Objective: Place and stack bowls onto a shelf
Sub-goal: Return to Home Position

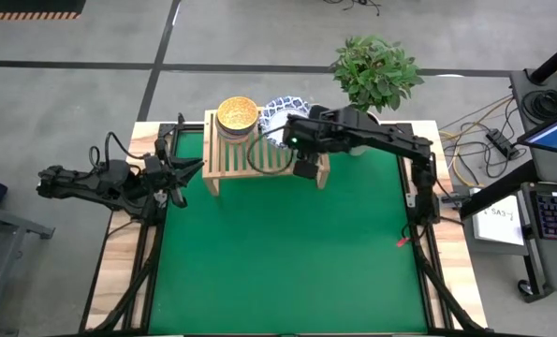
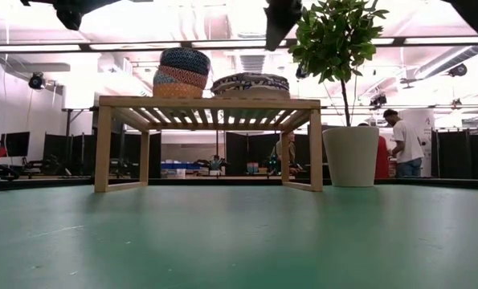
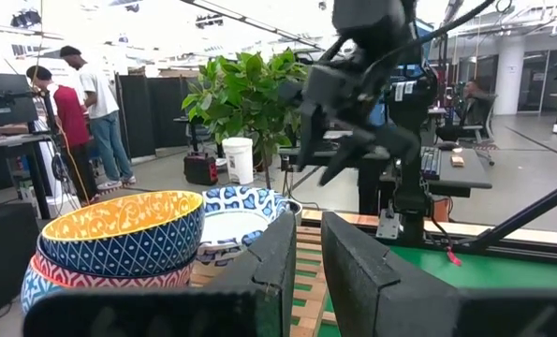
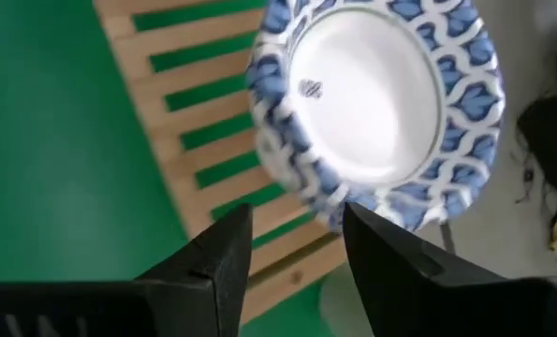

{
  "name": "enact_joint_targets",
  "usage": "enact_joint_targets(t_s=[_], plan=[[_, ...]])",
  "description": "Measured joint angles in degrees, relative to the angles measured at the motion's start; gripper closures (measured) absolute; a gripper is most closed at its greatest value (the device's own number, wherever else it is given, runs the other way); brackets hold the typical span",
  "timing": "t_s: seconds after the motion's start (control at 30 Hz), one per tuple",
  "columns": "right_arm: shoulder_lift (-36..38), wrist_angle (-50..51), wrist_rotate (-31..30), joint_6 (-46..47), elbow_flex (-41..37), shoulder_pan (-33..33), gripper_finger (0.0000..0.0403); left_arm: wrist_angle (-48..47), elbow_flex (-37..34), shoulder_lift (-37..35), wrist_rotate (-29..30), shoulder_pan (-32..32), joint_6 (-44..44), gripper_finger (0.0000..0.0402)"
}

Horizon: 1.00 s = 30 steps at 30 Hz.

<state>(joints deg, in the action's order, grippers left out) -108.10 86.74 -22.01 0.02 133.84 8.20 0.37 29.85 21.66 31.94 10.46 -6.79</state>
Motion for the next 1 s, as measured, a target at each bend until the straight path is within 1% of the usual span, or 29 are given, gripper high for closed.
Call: enact_joint_targets(t_s=[0.07, 0.2, 0.3, 0.37, 0.47, 0.57, 0.67, 0.87, 1.0], plan=[[0.9, 1.1, 0.0, 1.8, -0.1, -1.7, 0.0246, -0.1, 0.0, 0.0, 0.0, 0.0, 0.0, 0.0364], [3.4, 0.2, 0.2, 2.2, -1.8, -6.1, 0.0248, -0.8, 0.0, 0.0, 0.0, 0.0, -0.2, 0.0364], [6.5, -4.3, 0.3, 1.4, -6.3, -8.8, 0.0247, -1.5, 0.0, -0.1, 0.0, 0.0, -0.2, 0.0364], [9.5, -8.9, 0.3, 0.3, -11.2, -10.2, 0.0249, -1.6, 0.0, -0.1, 0.0, 0.0, -0.2, 0.0364], [15.7, -17.1, 2.2, -0.9, -21.1, -11.2, 0.025, -1.8, 0.0, -0.3, 0.0, 0.0, -0.2, 0.0364], [23.1, -26.9, 4.7, -1.3, -33.3, -11.2, 0.025, -1.8, 0.0, -0.5, 0.0, 0.0, -0.2, 0.0364], [30.1, -36.9, 5.5, -1.8, -45.6, -11.2, 0.0252, -2.7, 0.0, -0.5, 0.0, 0.0, -0.2, 0.0364], [43.5, -57.0, 8.4, -4.4, -67.4, -11.2, 0.0255, -9.8, 0.2, -1.7, 0.0, 0.0, -0.2, 0.0364], [51.4, -67.7, 8.8, -6.5, -79.2, -11.1, 0.0255, -13.8, 0.3, -2.7, 0.0, 0.0, 1.4, 0.0364]])
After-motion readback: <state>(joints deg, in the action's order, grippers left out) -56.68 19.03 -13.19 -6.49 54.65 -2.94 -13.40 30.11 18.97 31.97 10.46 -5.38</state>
